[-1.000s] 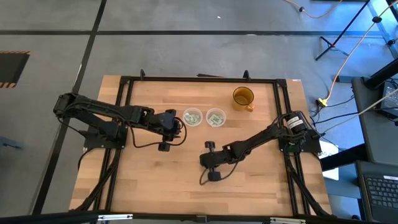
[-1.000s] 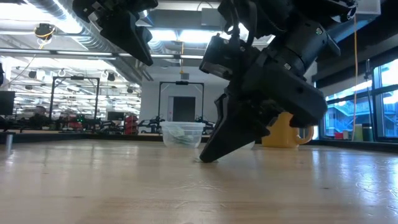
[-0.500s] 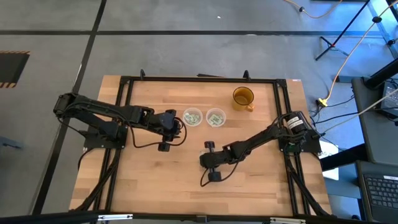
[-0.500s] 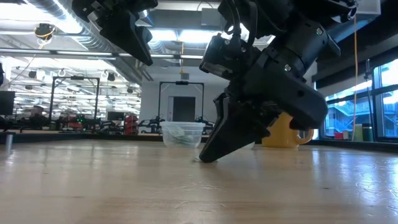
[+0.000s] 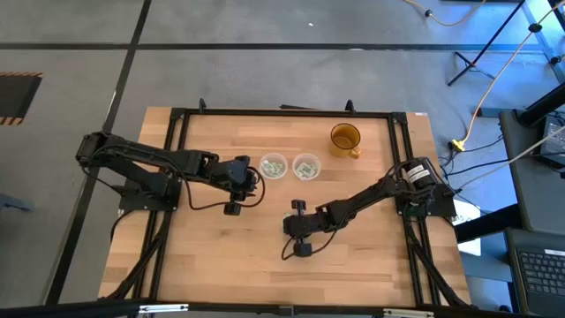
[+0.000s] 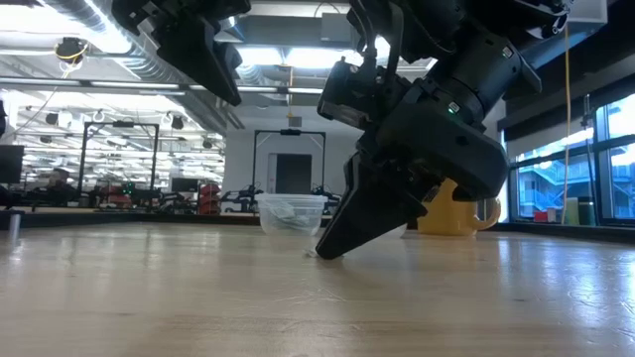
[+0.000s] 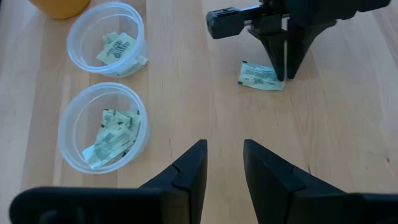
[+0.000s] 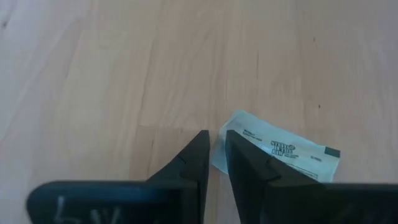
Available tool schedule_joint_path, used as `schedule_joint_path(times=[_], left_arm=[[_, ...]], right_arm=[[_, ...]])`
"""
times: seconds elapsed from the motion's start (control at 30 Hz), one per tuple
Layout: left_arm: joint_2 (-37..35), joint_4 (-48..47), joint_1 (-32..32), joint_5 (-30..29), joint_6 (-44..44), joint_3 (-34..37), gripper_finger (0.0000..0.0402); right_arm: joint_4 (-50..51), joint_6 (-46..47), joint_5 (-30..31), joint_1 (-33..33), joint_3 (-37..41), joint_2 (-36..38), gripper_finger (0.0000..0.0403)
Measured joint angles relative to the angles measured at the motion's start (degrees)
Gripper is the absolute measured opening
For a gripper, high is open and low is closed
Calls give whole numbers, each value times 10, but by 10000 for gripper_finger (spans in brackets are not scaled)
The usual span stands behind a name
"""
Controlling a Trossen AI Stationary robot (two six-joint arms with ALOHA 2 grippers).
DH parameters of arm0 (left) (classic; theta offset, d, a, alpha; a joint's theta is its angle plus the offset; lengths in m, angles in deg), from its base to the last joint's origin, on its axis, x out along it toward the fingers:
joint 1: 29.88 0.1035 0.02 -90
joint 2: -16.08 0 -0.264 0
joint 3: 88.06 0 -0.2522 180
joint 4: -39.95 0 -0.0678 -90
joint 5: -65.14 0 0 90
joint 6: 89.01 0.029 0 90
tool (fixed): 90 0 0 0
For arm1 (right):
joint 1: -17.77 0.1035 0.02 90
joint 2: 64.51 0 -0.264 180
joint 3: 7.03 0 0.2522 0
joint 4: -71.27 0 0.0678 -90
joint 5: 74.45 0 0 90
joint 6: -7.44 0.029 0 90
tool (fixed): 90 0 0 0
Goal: Pick and place Stevia / Truvia into bins
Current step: Put the stevia packet into the right transparent container
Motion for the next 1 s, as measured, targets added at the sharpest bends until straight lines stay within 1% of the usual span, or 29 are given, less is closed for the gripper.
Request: schedule_joint_path(times=[0.13, 0.3, 0.43, 0.57, 1.0], left_arm=[[0, -5, 0, 16, 4, 0, 103], [0, -6, 0, 17, 6, 0, 107], [1, -7, 0, 17, 13, 0, 106], [1, -9, 0, 17, 14, 0, 109], [23, -27, 0, 17, 15, 0, 109]], right_arm=[[-2, -26, 5, 1, 0, 0, 81], [-2, -40, 5, -4, 0, 0, 115], [-1, -42, 0, -13, 0, 0, 124], [7, -41, -4, -20, -1, 0, 111], [8, -73, -13, -37, -2, -6, 34]])
